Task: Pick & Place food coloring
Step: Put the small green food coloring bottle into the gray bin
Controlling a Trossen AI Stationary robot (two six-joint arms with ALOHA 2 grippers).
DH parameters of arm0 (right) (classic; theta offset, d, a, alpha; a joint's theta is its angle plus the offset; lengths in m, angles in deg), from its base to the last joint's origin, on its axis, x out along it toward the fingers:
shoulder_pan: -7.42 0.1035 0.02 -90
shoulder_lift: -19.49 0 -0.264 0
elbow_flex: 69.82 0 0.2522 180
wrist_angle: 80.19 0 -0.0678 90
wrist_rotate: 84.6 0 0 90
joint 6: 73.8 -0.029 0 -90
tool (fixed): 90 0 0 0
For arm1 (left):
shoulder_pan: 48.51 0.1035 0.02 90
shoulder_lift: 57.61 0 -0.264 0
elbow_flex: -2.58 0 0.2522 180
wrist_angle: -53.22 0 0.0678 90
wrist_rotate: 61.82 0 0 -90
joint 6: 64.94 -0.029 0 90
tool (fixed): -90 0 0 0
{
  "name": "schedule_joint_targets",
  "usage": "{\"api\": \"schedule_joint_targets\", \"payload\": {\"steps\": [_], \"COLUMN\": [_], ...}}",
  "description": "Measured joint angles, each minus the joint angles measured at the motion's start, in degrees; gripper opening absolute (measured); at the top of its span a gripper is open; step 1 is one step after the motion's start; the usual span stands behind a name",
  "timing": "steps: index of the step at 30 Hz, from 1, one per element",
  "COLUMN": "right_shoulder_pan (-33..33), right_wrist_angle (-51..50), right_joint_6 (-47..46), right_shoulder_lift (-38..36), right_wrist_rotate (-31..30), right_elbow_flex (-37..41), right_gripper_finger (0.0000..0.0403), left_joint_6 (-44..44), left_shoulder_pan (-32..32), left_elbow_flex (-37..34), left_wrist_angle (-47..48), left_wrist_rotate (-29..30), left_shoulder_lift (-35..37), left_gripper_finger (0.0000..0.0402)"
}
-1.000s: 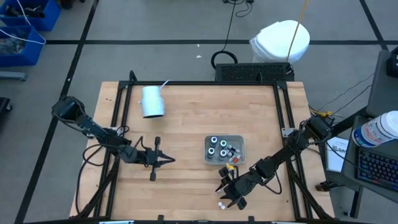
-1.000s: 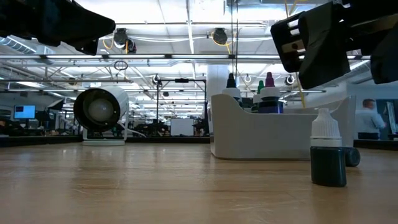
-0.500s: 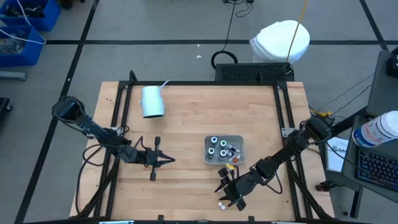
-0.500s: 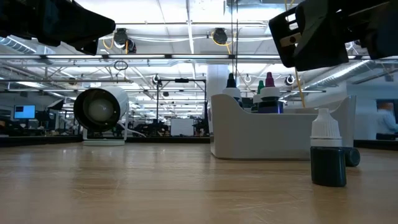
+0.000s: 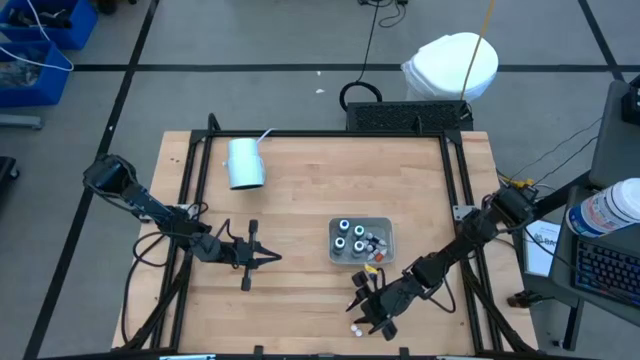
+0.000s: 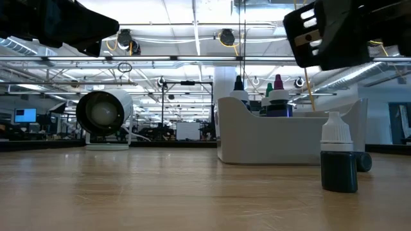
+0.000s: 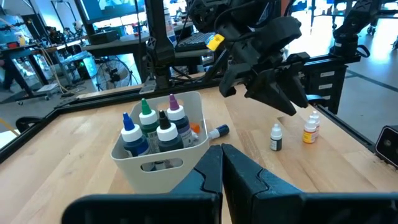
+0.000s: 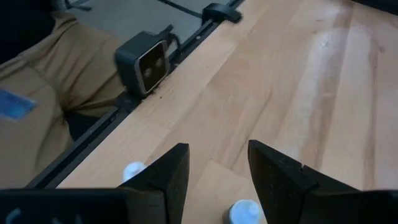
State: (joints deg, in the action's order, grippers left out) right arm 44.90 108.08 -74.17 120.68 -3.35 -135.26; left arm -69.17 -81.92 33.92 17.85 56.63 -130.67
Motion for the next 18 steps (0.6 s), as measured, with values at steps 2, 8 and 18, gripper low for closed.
{"api": "schedule_joint_targets", "payload": {"steps": [2, 8, 18], "right_shoulder_pan": [0.45, 0.52, -3.01], "right_wrist_angle": [-0.15, -0.03, -2.73], "right_joint_6": [1.28, 3.5, 4.0], "right_shoulder_lift": [0.0, 0.0, 0.0], "right_wrist_rotate": [0.01, -0.16, -1.34], "right_elbow_flex": [0.0, 0.0, 0.0], "right_gripper_finger": [0.0153, 0.0153, 0.0153], "left_joint_6": [0.0, 0.0, 0.0], "left_shoulder_pan": [0.0, 0.0, 0.0], "left_elbow_flex": [0.0, 0.0, 0.02], "left_wrist_angle": [0.0, -0.02, -0.02], "left_wrist_rotate": [0.0, 0.0, 0.0], "left_shoulder_lift": [0.02, 0.02, 0.02], "left_gripper_finger": [0.001, 0.001, 0.001]}}
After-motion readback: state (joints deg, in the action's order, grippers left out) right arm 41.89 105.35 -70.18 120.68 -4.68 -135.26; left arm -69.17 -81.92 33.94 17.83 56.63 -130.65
